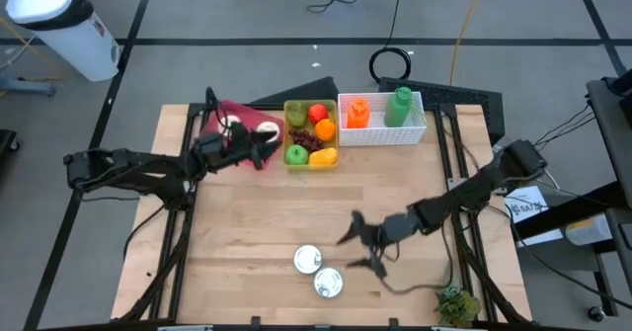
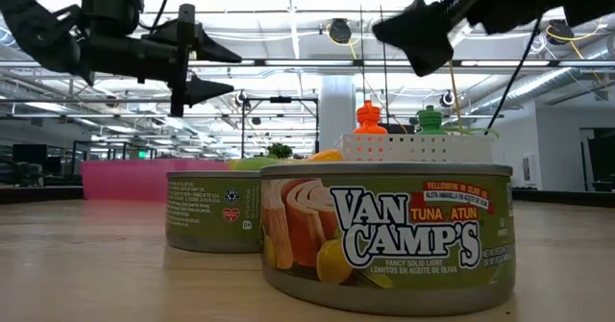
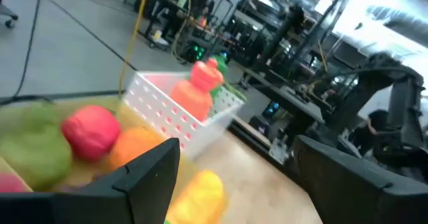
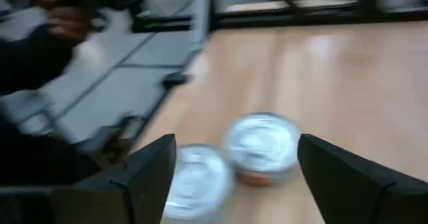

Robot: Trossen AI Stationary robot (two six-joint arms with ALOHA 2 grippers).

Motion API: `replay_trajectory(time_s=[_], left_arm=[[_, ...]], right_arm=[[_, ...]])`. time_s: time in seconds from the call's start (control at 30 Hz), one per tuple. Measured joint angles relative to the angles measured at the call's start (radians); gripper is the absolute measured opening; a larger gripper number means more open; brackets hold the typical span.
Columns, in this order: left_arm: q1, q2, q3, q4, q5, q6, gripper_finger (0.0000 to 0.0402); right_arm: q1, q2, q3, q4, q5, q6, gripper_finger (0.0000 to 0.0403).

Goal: Pick & Place Food Item
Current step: Put the bottom green tuna can into the red bin

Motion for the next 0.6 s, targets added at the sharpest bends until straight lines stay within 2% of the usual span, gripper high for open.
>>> replay_trajectory(time_s=[0.1, 0.17, 0.33, 0.4, 0.43, 0.5, 0.6], left_arm=[[-0.080, 0.001, 0.000, -0.014, -0.088, -0.001, 0.0300], [-0.125, 0.001, 0.000, -0.015, -0.155, 0.003, 0.0300], [-0.191, 0.001, 0.000, -0.012, -0.274, 0.015, 0.0301], [-0.202, 0.001, 0.000, -0.012, -0.287, 0.013, 0.0301], [-0.205, 0.001, 0.000, -0.012, -0.287, 0.013, 0.0301], [-0.208, 0.001, 0.000, -0.012, -0.287, 0.007, 0.0301], [-0.208, 0.001, 0.000, -0.011, -0.287, -0.010, 0.0301]], right_arm=[[0.052, 0.109, 0.097, -0.052, -0.074, -0.011, 0.0260], [0.066, 0.190, 0.178, -0.124, -0.121, -0.043, 0.0221], [0.041, 0.319, 0.337, -0.320, -0.148, -0.107, 0.0077], [0.018, 0.352, 0.375, -0.384, -0.212, -0.110, 0.0024], [0.007, 0.368, 0.386, -0.399, -0.251, -0.106, 0.0013], [-0.006, 0.392, 0.393, -0.396, -0.309, -0.069, 0.0018], [-0.018, 0.402, 0.393, -0.421, -0.341, -0.058, 0.0025]])
